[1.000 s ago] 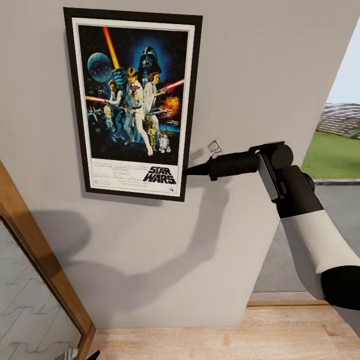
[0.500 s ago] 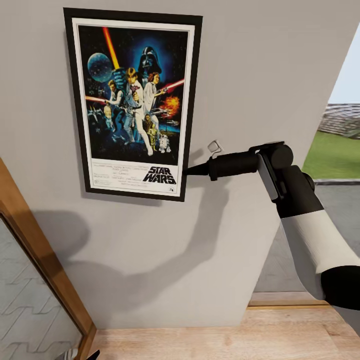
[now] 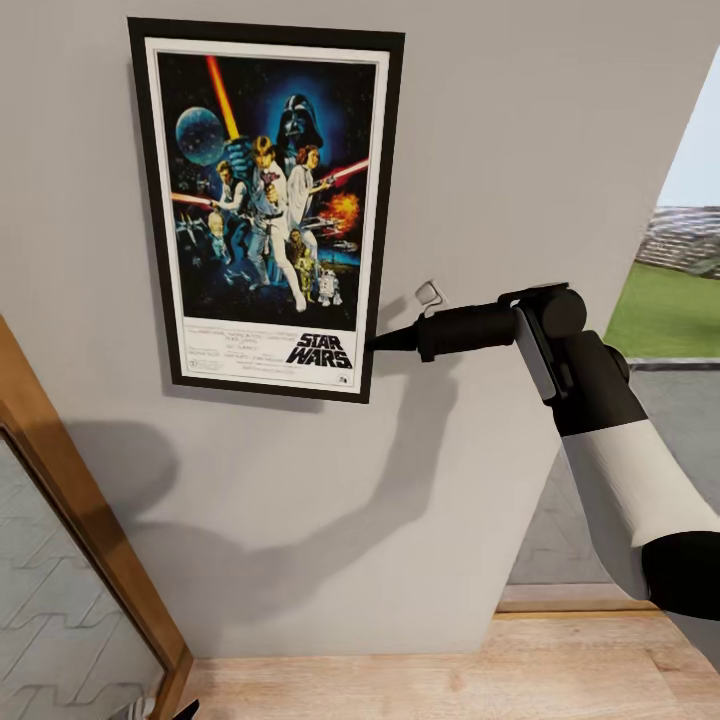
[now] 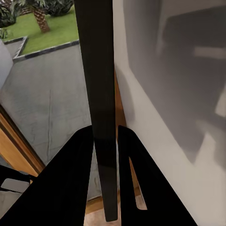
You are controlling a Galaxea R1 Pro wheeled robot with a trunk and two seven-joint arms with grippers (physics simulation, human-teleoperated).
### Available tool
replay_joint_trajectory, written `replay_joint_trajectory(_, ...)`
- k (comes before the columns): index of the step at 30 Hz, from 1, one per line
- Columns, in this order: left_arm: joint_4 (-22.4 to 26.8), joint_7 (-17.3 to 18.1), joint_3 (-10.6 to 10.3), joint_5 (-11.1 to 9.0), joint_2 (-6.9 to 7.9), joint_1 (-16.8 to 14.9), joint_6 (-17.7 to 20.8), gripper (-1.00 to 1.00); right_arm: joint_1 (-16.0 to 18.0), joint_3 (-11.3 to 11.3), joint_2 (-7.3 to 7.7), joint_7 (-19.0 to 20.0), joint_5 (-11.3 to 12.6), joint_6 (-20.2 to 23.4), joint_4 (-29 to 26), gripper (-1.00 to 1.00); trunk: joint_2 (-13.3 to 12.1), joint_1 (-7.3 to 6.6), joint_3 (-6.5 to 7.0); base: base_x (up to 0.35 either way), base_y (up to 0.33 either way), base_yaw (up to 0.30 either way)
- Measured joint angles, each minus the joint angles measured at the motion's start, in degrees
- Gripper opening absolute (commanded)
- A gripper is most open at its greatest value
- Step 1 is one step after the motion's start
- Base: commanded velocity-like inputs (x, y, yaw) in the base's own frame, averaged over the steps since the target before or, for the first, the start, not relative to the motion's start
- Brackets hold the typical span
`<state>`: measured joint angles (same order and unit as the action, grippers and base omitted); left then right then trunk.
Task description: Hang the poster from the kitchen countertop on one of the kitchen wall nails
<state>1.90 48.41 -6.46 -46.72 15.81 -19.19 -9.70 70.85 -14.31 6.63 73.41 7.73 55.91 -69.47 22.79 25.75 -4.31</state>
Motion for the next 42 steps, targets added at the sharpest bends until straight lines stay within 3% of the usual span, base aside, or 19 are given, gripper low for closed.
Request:
replay_joint_trajectory(40, 0.00, 0.02, 0.00, -0.09, 0.00, 0.00, -0.16, 1.00, -0.09, 0.09, 0.00, -0.38, -0.12, -0.10, -0.06, -1.00, 0.00, -0.01, 0.00, 0.021, 0.000, 0.000)
replay_joint_trajectory(41, 0.00, 0.04, 0.00, -0.09, 0.00, 0.00, -0.16, 1.00, -0.09, 0.09, 0.00, -0.38, -0.12, -0.10, -0.06, 1.00, 0.00, -0.01, 0.00, 0.042, 0.000, 0.000)
replay_joint_trajectory(42, 0.00, 0.05, 0.00, -0.09, 0.00, 0.00, -0.17, 1.00, -0.09, 0.09, 0.00, -0.27, -0.01, 0.04, -0.07, 1.00, 0.00, 0.00, 0.00, 0.027, 0.000, 0.000)
